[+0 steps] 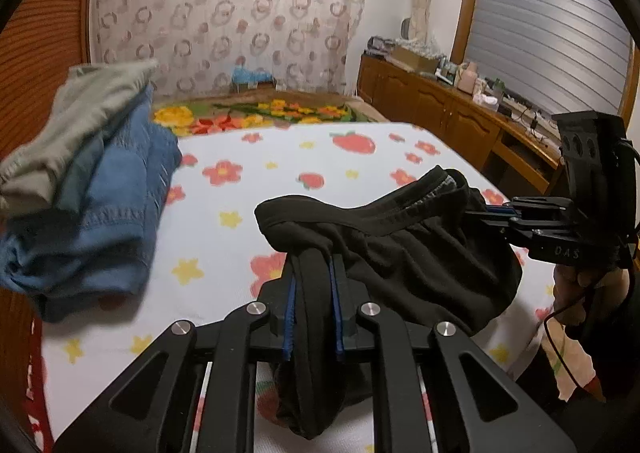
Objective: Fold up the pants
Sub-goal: 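Close both tools on the folded dark green bundle's edge and lift it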
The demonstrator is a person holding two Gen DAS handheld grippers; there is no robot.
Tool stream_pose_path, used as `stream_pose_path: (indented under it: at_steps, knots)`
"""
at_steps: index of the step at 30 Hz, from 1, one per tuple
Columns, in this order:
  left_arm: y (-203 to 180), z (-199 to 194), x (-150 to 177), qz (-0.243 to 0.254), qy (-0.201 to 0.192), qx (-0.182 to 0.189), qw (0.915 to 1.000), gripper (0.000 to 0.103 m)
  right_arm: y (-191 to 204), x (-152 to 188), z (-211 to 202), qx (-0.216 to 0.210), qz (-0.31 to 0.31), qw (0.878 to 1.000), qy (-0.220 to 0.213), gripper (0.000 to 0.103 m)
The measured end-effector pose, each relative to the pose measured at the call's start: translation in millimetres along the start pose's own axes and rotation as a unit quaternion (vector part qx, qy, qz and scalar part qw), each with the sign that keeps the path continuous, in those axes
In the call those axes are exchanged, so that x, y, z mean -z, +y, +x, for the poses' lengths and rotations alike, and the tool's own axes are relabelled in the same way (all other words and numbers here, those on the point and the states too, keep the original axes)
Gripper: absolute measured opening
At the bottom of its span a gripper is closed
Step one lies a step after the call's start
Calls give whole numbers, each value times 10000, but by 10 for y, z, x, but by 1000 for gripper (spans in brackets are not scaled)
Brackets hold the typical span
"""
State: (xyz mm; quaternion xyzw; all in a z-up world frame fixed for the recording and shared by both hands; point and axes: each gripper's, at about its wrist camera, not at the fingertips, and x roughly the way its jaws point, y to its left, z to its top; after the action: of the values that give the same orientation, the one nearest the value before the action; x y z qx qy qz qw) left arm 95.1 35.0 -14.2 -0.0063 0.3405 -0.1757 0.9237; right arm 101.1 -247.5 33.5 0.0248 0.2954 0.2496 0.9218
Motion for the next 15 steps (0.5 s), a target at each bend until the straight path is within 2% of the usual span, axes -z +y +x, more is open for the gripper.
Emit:
stream_pose_path:
  at_steps: [7, 15]
  knots:
    - [5, -184, -169, 38, -308, -99, 9995, 15, 88, -140, -150, 8, -185, 9995, -264, 15]
    - [182, -292, -351, -82, -515, -246, 9983, 14, 134, -377, -15, -112, -423, 9987, -275, 15]
